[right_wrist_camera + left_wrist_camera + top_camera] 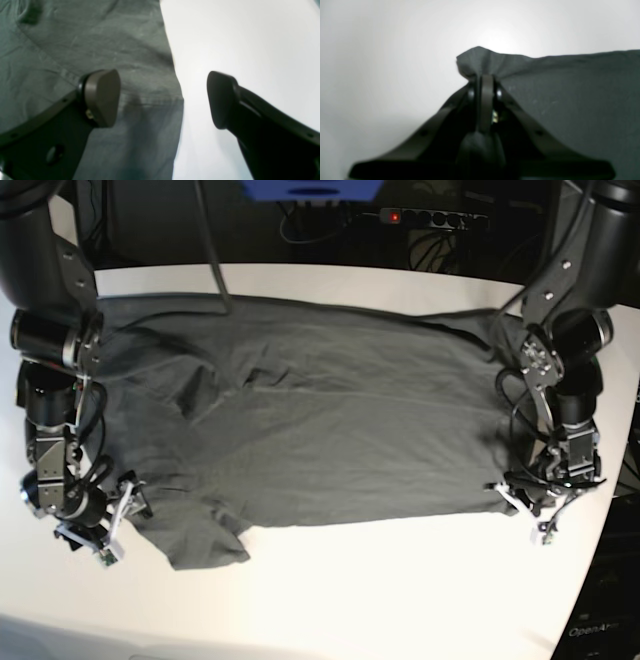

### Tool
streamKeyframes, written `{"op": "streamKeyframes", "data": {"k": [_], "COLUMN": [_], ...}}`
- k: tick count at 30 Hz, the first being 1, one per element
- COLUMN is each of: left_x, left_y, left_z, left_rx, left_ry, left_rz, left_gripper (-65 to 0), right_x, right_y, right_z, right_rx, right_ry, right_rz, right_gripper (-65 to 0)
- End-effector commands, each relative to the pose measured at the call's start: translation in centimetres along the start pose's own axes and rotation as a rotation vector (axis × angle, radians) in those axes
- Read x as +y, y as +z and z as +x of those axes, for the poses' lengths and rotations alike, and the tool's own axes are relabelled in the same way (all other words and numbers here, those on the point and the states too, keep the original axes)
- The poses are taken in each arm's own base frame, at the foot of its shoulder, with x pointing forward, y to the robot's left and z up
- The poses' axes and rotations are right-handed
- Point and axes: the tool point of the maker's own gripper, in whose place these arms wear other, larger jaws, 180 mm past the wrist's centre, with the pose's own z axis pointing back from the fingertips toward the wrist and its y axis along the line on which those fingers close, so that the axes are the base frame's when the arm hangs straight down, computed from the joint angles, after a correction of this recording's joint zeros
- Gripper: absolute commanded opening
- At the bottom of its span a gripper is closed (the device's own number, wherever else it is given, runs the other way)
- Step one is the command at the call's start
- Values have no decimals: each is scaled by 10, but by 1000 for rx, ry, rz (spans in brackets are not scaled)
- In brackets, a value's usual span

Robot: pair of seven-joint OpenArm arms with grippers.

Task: Fold the T-shirt properly
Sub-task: 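Lift both hem corners off the table with both grippers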

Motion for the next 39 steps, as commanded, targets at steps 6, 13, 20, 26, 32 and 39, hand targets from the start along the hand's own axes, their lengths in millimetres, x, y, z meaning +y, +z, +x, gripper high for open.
{"op": "streamKeyframes", "data": {"k": [6,13,20,26,32,39], "left_x": [10,10,10,10,10,10], "left_y": [3,3,3,3,3,2], "left_z": [1,0,1,1,1,-5], "left_rx": [30,32,31,31,29,40], "left_ry": [-21,-22,-22,-22,-23,-23], "left_rz": [32,30,31,31,32,31], "left_gripper": [-625,-625,-625,-625,-625,-625], "right_x": [-15,-7,-19,-17,-12,-10], "right_y": [5,-4,1,0,0,-1], "right_z": [28,15,16,11,4,-3], "right_rx": [-97,-148,-161,-156,-168,-165], "right_ry": [-14,-183,-194,-199,-215,-237], "right_rz": [-26,25,8,10,14,14], "right_gripper": [-123,-123,-123,-123,-123,-119]}}
